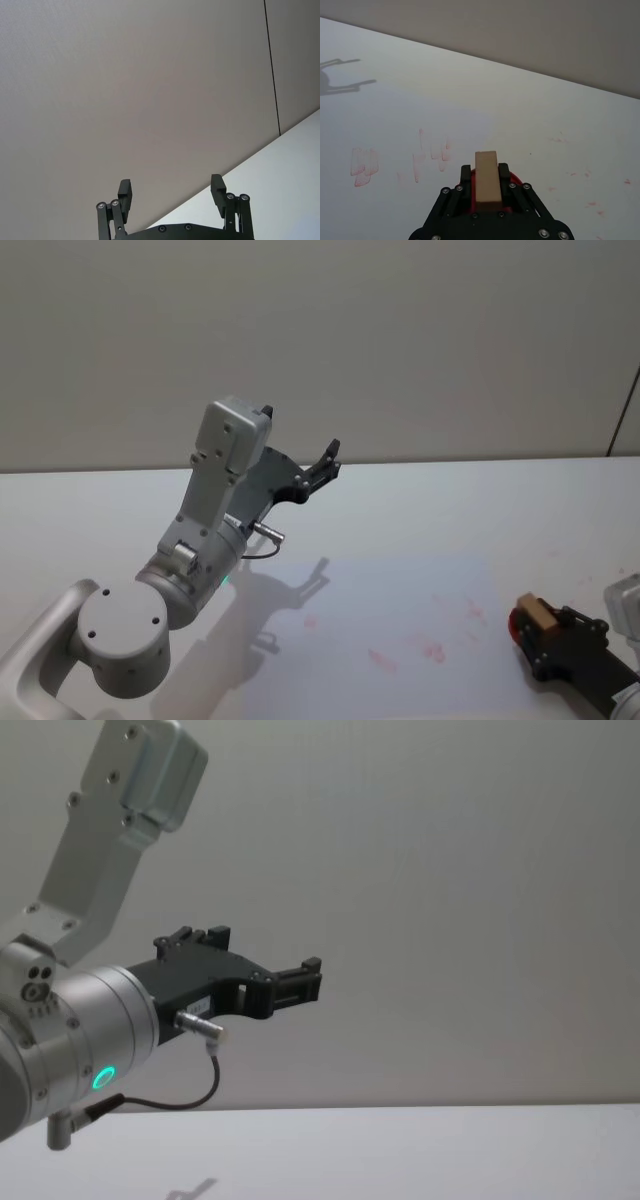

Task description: Use the one hand to pick up the stamp and affix it onto the A4 paper.

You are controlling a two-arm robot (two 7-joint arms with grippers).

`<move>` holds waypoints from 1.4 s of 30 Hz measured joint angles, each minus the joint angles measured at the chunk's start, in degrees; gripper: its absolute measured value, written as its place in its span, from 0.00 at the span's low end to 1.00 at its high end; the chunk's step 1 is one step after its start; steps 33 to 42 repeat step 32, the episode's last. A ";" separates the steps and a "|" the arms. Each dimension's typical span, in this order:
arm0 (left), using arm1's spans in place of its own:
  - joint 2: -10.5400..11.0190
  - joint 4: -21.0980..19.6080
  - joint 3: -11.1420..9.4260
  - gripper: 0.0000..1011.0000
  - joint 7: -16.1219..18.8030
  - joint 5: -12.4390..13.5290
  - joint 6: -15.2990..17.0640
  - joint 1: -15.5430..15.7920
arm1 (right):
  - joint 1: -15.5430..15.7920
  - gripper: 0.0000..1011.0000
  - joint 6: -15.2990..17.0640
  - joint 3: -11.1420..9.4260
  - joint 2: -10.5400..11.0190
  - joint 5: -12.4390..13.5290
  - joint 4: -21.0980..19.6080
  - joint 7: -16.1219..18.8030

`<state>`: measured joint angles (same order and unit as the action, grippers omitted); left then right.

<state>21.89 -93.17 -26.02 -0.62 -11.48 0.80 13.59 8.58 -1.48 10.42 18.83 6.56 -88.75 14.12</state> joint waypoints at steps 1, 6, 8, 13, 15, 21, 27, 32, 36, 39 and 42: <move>0.00 0.00 0.00 0.99 0.00 0.00 0.00 0.00 | 0.01 0.27 -0.06 0.00 0.00 -0.02 0.01 0.00; 0.00 0.00 0.00 0.99 0.00 0.00 0.00 0.00 | 0.07 0.45 -0.29 0.00 0.01 -0.05 0.02 -0.01; 0.00 0.00 0.00 0.99 0.00 0.00 0.00 0.00 | 0.09 0.52 -0.38 -0.04 0.02 0.02 -0.01 -0.04; 0.00 0.00 0.00 0.99 0.00 0.00 0.00 0.00 | 0.12 0.68 -0.47 -0.13 0.00 0.56 -0.33 -0.30; 0.00 0.00 0.00 0.99 0.00 0.00 0.00 0.00 | 0.11 0.75 -0.48 -0.19 -0.03 0.90 -0.59 -0.47; 0.00 0.00 0.00 0.99 0.00 0.00 0.00 0.00 | 0.06 0.93 -0.50 -0.42 -0.14 1.98 -1.75 -1.12; 0.00 0.00 0.00 0.99 0.00 0.00 0.00 0.00 | 0.13 0.99 -0.19 -0.59 -0.27 2.69 -3.13 -2.09; 0.00 0.00 0.00 0.99 0.00 0.00 0.00 0.00 | 0.24 0.99 -0.01 -0.66 -0.33 2.99 -3.84 -2.67; 0.00 0.00 0.00 0.99 0.00 0.00 0.00 0.00 | 0.24 0.99 -0.01 -0.66 -0.33 2.99 -3.84 -2.67; 0.00 0.00 0.00 0.99 0.00 0.00 0.00 0.00 | 0.24 0.99 -0.01 -0.66 -0.33 2.99 -3.84 -2.67; 0.00 0.00 0.00 0.99 0.00 0.00 0.00 0.00 | 0.24 0.99 -0.01 -0.66 -0.33 2.99 -3.84 -2.67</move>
